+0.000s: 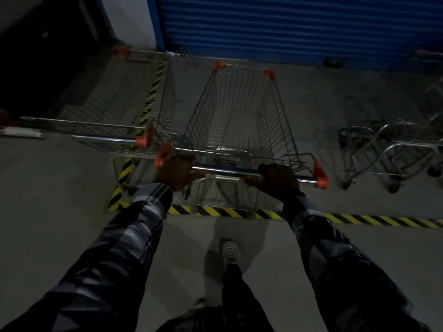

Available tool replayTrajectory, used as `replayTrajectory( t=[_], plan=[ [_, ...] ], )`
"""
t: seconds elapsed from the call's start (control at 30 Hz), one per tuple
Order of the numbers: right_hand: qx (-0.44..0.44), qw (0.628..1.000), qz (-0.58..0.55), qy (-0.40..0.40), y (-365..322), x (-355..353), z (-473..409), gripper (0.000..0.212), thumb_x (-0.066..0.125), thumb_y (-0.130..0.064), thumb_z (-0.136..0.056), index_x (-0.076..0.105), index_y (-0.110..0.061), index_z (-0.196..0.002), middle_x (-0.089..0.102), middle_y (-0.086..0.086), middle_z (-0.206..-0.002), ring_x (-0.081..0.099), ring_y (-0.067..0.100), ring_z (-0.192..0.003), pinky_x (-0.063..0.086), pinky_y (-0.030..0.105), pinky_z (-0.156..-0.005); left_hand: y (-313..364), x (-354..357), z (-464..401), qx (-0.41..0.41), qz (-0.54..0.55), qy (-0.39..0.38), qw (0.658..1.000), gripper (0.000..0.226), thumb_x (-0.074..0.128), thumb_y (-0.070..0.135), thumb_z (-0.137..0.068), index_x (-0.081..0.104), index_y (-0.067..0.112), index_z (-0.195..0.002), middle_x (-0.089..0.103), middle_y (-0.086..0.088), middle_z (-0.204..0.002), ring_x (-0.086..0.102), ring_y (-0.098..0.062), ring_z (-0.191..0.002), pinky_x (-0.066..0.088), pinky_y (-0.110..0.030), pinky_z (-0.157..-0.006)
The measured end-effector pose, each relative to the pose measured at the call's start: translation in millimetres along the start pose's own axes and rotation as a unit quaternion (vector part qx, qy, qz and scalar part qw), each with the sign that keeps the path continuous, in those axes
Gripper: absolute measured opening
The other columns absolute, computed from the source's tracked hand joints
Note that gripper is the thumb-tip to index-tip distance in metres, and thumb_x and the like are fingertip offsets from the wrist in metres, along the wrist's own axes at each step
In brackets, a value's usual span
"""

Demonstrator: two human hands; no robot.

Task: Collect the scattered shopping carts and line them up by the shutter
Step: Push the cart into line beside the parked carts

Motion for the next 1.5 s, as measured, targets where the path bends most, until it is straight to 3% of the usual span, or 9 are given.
replayTrajectory(
  t=[0.13,0.33,0.63,0.9,1.1,1.23,1.33,1.43,1.5],
  plan=[
    [-0.014,1.0,0.018,-0.003,-4.9,1.1,43.5,0.065,0.047,-0.075,-0.082,0.066,-0.017,-0.104,0.072,0.007,-0.09,0.067,0.028,-0.083,0.044,0.031,-0.066,19.6,11.8,48.1,0.038,-0.107,0.066,0.991,0.097,0.004,0.09,-0.077,0.07,0.02,-0.092,0.074,-0.004,-0.084,0.069,-0.028,-0.084,0.02,-0.047,-0.113],
    [-0.026,0.999,0.038,0.017,1.8,4.0,81.3,0.07,0.036,-0.083,-0.078,0.065,-0.02,-0.092,0.069,0.002,-0.077,0.067,0.024,-0.071,0.044,0.03,-0.058,42.6,23.9,81.8,0.045,-0.149,0.086,0.984,0.089,0.008,0.089,-0.08,0.069,0.025,-0.091,0.068,0.003,-0.063,0.069,-0.02,-0.07,0.023,-0.061,-0.115],
    [-0.045,0.997,0.055,0.013,23.4,-3.1,44.3,0.089,0.014,-0.089,-0.07,0.064,-0.022,-0.098,0.07,0.002,-0.083,0.067,0.025,-0.079,0.045,0.031,-0.063,46.2,24.7,49.1,0.014,-0.135,0.07,0.988,0.099,-0.003,0.091,-0.074,0.067,0.024,-0.096,0.071,-0.001,-0.069,0.07,-0.022,-0.071,0.02,-0.061,-0.115],
    [-0.041,0.999,0.02,-0.001,42.9,2.0,-48.8,0.079,0.031,-0.088,-0.075,0.064,-0.021,-0.103,0.07,0.003,-0.087,0.067,0.024,-0.083,0.046,0.03,-0.069,11.7,5.0,-37.4,-0.02,-0.104,0.035,0.994,0.123,-0.017,0.098,-0.057,0.067,0.023,-0.107,0.075,-0.006,-0.084,0.071,-0.028,-0.088,0.029,-0.052,-0.11],
    [-0.044,0.998,0.019,-0.027,62.1,-0.9,-109.6,0.083,0.03,-0.088,-0.075,0.064,-0.02,-0.111,0.071,0.004,-0.095,0.066,0.024,-0.089,0.047,0.03,-0.073,-6.9,-1.4,-103.6,-0.04,-0.116,-0.025,0.992,0.107,-0.003,0.096,-0.062,0.06,0.032,-0.121,0.072,0.005,-0.114,0.063,-0.02,-0.114,0.003,-0.051,-0.121],
    [-0.041,0.999,0.019,-0.026,71.7,-0.4,-140.2,0.098,0.014,-0.093,-0.065,0.065,-0.022,-0.11,0.071,0.004,-0.095,0.067,0.024,-0.089,0.047,0.029,-0.074,-7.6,-12.7,-129.9,-0.047,-0.123,-0.05,0.99,0.124,-0.018,0.099,-0.051,0.059,0.034,-0.124,0.068,0.009,-0.122,0.056,-0.018,-0.124,-0.003,-0.052,-0.119],
    [-0.028,0.998,0.008,-0.057,71.3,-0.4,-157.5,0.083,0.031,-0.088,-0.076,0.063,-0.022,-0.114,0.07,0.005,-0.099,0.065,0.025,-0.093,0.047,0.03,-0.077,-13.9,-21.5,-146.6,-0.071,-0.115,-0.091,0.987,0.136,-0.026,0.098,-0.043,0.055,0.034,-0.13,0.064,0.007,-0.129,0.052,-0.019,-0.128,-0.01,-0.053,-0.116],
    [-0.02,0.997,0.014,-0.078,72.0,-1.8,-171.0,0.088,0.027,-0.09,-0.073,0.061,-0.022,-0.116,0.069,0.007,-0.105,0.064,0.026,-0.098,0.048,0.033,-0.082,-14.5,-29.4,-154.3,-0.073,-0.081,-0.091,0.99,0.123,-0.013,0.097,-0.058,0.055,0.025,-0.131,0.064,-0.001,-0.13,0.054,-0.024,-0.126,0.004,-0.051,-0.121],
    [-0.018,0.997,0.013,-0.076,71.3,-0.9,-175.0,0.087,0.028,-0.09,-0.073,0.062,-0.022,-0.115,0.069,0.008,-0.104,0.065,0.027,-0.097,0.048,0.033,-0.081,-13.6,-32.8,-155.7,-0.093,0.042,-0.073,0.992,0.074,0.03,0.07,-0.094,0.056,0.013,-0.133,0.062,-0.014,-0.131,0.055,-0.031,-0.123,0.034,-0.022,-0.108]
  ],
)
Point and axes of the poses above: each hand's wrist, its own z-axis away from the middle knuckle, its own x-axis out of the palm, y = z × x, the point moved 3 cm from there along -z, towards the middle knuckle
